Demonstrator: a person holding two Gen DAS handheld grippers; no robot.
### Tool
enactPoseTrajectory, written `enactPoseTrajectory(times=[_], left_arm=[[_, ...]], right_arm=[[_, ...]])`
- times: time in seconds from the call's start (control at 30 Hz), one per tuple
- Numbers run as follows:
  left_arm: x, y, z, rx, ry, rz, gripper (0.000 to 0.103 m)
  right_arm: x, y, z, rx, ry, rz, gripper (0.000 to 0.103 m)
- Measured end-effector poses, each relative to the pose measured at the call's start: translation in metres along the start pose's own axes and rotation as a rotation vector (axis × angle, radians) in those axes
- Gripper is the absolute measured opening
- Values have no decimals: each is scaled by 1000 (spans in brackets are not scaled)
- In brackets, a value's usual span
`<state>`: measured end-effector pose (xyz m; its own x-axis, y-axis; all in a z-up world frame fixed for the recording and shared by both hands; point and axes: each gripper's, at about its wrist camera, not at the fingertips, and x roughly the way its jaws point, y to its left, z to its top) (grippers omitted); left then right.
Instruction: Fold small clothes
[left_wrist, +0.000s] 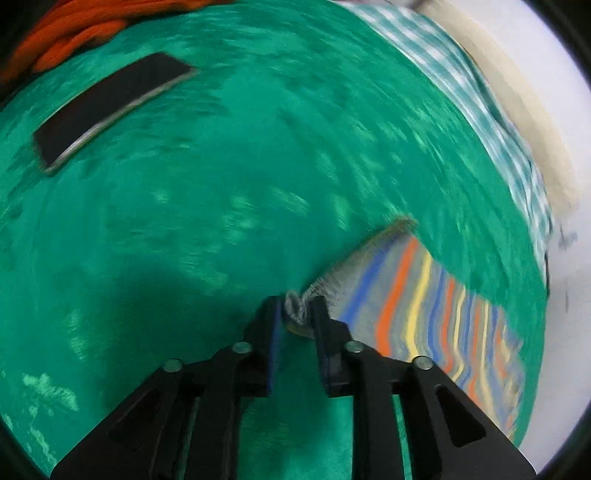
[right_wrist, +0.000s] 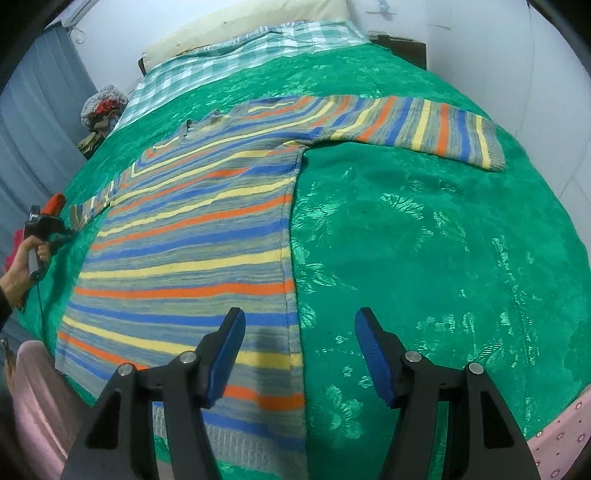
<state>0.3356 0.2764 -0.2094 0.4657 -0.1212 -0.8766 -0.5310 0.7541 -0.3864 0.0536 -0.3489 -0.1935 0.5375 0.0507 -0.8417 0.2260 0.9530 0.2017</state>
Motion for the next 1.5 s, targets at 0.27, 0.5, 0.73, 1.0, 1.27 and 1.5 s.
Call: enactPoseTrajectory(times=[0.27,0.5,0.73,1.0,1.27,1.5], left_arm=[[-12,-10,18,84,-36,-85,92],[19,-28,4,224,-40,128,3],[5,-34,3,291,-55,215,17],[-100,-48,-118,590,-85,63,84],[-126,-68,-328,953,135,-96,89],[-119,-30,-381,1034,196,119,89]], right_arm=[[1,3,1,-24,-8,-10,62],[5,14,0,-78,-16,-56,62],[-3,4,3,-41,-36,-103,62],[-10,0,2,-16,-44,-132,71],[2,58,-17,-210,64,-35,71],[28,58,-64,-293,318,-188,76]])
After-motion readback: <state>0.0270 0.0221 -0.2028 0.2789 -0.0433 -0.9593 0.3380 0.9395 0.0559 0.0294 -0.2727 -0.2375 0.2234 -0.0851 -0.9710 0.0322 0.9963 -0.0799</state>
